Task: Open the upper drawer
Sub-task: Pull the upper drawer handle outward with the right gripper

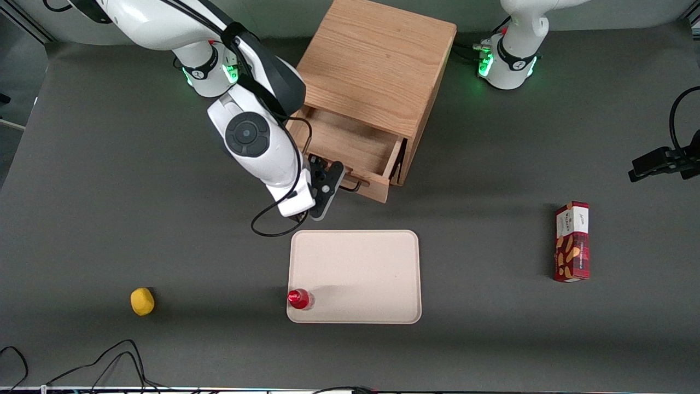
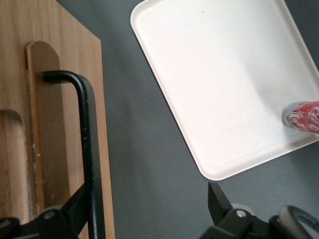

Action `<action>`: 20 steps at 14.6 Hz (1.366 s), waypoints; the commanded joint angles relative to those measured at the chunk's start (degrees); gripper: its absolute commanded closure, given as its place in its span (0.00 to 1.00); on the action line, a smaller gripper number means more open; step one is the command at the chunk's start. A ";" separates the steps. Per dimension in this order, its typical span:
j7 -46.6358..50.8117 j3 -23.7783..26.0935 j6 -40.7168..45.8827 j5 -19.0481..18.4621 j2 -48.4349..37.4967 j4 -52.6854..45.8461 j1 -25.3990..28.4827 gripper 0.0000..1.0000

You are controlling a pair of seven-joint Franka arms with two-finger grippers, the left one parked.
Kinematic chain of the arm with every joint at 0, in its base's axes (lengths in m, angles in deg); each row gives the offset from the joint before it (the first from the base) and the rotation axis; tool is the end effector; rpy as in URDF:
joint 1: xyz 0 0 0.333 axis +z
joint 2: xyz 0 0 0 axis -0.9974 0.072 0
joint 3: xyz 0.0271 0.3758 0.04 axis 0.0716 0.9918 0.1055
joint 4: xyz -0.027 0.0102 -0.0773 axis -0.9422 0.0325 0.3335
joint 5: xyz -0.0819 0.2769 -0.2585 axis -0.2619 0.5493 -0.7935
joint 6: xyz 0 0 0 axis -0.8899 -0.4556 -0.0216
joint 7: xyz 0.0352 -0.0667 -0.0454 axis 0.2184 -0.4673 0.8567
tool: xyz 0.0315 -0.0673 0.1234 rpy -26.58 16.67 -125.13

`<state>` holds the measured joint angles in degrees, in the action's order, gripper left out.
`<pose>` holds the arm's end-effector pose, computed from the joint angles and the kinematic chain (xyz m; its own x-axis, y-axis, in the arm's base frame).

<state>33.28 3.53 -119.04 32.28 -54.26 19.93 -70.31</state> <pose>0.5992 0.4051 0.4246 0.4685 0.8793 0.0854 0.8808 -0.4575 -0.1219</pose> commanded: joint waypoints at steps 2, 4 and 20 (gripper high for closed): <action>-1.82 -0.80 -0.16 -0.35 2.65 -4.22 -0.09 0.00; -2.17 -1.24 -0.16 -0.35 3.44 -4.92 -0.09 0.00; -4.63 -3.17 0.28 -0.44 6.79 -10.02 -2.20 0.00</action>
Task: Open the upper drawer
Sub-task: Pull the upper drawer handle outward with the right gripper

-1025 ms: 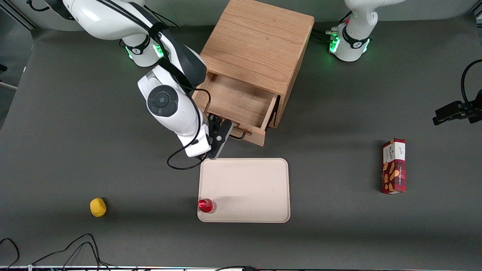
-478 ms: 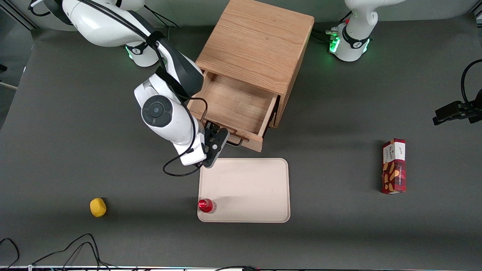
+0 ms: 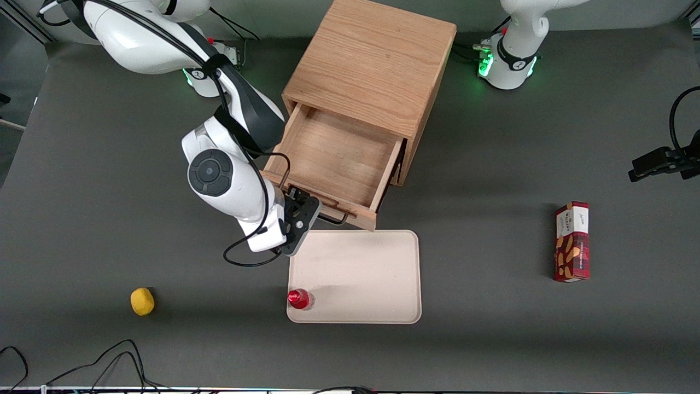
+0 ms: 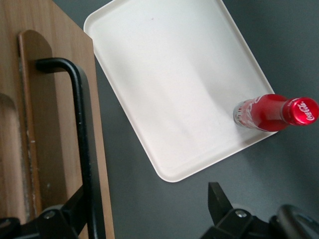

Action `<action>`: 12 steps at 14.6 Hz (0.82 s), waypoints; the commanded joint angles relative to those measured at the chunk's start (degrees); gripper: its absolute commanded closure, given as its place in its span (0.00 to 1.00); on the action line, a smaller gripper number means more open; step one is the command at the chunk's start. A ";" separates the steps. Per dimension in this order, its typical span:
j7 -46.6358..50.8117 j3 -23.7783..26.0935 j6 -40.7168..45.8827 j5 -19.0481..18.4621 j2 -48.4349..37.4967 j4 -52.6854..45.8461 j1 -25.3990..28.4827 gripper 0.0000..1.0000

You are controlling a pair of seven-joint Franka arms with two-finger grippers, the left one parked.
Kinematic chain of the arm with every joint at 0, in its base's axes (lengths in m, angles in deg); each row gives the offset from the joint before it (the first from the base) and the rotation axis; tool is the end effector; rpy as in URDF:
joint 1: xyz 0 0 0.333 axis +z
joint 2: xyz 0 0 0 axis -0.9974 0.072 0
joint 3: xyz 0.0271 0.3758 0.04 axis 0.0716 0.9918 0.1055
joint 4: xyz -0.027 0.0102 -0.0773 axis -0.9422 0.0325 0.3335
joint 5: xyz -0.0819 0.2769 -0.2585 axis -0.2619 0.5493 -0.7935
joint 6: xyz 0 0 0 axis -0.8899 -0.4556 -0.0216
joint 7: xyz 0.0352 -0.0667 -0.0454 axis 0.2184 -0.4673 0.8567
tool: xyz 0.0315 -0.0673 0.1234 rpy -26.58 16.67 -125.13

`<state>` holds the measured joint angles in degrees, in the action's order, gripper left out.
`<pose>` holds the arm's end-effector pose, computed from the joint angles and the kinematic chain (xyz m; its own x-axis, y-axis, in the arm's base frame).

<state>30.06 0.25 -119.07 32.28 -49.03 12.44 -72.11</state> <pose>0.6650 0.3630 0.4146 0.5080 0.8529 0.1203 0.8610 -0.4986 -0.1007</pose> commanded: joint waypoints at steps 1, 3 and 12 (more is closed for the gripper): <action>-1.42 0.11 0.31 -0.44 1.56 -2.53 -0.49 0.00; -1.42 0.10 0.05 -0.44 1.64 -2.62 -0.58 0.00; -1.25 0.02 -0.13 -0.18 2.96 -5.52 -1.11 0.00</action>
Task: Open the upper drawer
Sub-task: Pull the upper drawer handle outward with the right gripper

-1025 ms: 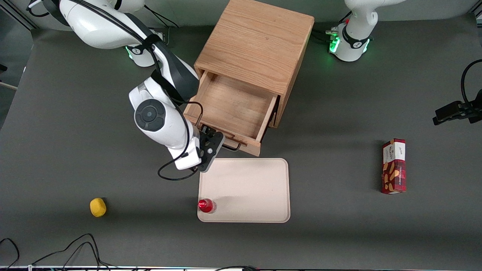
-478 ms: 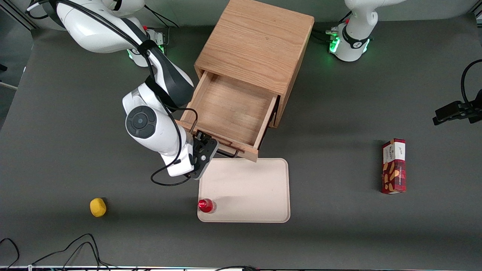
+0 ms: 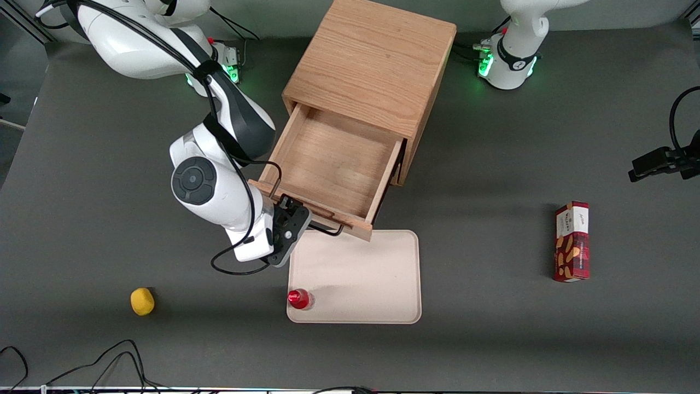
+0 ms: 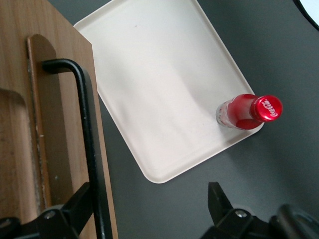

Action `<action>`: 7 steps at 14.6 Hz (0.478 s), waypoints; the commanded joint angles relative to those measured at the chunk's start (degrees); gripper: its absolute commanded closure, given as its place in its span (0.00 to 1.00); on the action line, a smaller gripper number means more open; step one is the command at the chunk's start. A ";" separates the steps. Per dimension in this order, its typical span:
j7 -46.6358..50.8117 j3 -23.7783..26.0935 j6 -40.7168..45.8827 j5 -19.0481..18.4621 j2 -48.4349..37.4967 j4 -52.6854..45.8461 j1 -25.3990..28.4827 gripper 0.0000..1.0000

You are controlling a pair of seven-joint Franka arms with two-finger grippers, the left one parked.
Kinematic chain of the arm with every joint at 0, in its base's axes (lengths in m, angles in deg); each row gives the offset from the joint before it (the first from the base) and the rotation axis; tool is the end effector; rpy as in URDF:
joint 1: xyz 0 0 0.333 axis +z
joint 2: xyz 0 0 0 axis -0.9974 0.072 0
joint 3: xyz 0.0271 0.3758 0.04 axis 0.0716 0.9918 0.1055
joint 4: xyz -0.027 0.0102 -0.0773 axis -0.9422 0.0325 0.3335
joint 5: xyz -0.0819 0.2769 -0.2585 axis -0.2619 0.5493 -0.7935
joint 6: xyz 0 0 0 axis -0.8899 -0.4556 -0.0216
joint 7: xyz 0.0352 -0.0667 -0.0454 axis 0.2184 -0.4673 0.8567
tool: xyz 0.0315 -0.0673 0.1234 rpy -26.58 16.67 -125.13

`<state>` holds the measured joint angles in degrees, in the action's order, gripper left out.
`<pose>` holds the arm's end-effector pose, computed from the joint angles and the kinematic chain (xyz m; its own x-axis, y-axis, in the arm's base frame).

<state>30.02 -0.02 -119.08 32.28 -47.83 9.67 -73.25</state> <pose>0.6850 0.3479 0.4215 0.5326 0.8339 0.1451 0.8464 -0.5249 -0.0903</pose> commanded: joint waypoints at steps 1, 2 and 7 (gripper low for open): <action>-1.20 0.29 -0.21 -0.18 1.85 -2.75 0.04 0.00; -1.20 0.20 -0.47 -0.18 2.20 -3.01 0.04 0.00; -1.29 0.20 -1.09 -0.18 2.64 -3.98 -0.40 0.00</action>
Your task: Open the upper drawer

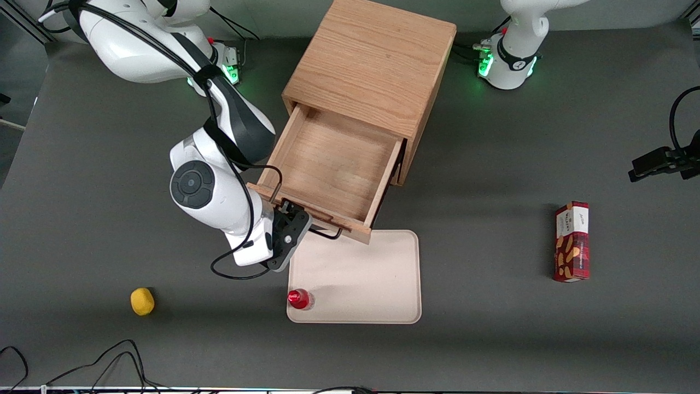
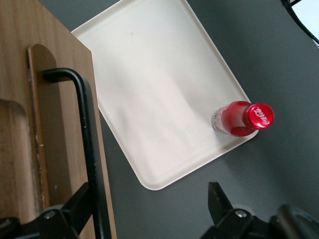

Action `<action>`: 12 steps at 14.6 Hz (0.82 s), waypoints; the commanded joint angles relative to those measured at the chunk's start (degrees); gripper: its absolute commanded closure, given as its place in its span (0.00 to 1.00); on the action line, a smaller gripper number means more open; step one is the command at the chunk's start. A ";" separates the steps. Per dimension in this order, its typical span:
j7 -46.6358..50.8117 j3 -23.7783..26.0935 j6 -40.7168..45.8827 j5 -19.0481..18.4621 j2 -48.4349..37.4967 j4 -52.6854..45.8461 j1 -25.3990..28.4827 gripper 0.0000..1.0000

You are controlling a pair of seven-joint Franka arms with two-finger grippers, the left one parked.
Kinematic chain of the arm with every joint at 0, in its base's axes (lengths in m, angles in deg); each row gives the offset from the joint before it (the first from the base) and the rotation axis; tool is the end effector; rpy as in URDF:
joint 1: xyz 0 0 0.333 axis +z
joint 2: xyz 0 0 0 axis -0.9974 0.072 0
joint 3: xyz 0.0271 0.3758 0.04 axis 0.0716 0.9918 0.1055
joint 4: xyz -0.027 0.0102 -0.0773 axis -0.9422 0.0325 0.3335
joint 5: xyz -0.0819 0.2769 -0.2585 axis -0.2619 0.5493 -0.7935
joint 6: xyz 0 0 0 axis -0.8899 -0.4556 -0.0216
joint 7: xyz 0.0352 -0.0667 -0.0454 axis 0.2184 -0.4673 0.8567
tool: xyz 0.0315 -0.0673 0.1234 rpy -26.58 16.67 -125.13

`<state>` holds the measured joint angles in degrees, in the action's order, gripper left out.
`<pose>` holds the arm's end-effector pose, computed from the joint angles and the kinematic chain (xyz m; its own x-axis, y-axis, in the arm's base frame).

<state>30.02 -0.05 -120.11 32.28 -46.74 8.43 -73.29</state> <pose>0.6935 0.3484 0.4194 0.5369 0.8273 0.1654 0.8434 -0.5305 -0.0847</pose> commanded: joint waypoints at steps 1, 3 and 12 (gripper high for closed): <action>-1.20 0.23 -0.14 -0.18 1.56 -2.74 -0.36 0.00; -1.11 0.23 -0.05 -0.18 1.38 -2.66 -0.27 0.00; -0.59 -3.55 0.21 0.26 -11.96 0.42 -0.45 0.00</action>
<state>30.02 -2.82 -120.02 32.28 -53.97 6.17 -73.47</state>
